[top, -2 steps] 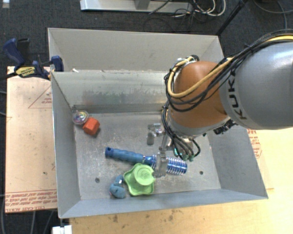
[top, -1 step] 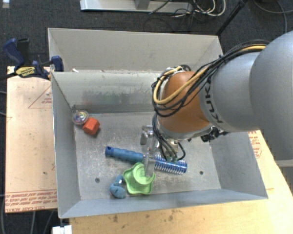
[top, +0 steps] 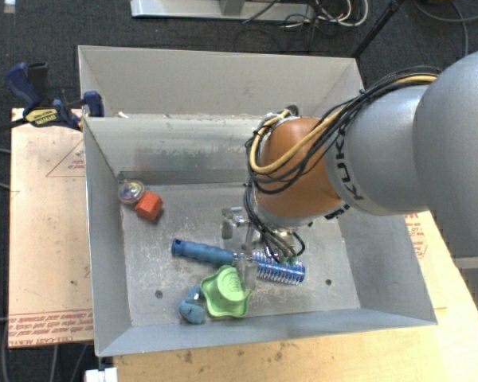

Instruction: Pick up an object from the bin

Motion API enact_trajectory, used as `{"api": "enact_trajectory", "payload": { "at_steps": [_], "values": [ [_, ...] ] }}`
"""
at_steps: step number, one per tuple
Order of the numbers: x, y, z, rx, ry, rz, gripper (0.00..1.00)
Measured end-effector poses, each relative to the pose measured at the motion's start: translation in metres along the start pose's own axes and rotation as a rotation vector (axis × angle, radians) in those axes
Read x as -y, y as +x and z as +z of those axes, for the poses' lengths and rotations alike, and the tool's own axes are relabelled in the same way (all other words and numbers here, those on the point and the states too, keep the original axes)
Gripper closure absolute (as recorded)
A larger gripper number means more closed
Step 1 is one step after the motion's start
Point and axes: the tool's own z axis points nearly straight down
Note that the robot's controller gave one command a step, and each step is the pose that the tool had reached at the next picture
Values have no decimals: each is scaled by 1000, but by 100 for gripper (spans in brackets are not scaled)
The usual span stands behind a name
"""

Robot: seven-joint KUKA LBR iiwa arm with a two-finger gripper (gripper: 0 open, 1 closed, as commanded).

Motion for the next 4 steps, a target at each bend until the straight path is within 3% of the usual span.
{"api": "enact_trajectory", "payload": {
  "at_steps": [1, 2, 3, 4],
  "values": [
    [-7, 0, 3, -2, -2, 9, 0],
    [-8, 0, 1, -9, -2, 6, 100],
    [-5, 13, -82, -7, 5, -6, 100],
    [-8, 6, -207, -4, 5, -37, 100]
  ]
}}
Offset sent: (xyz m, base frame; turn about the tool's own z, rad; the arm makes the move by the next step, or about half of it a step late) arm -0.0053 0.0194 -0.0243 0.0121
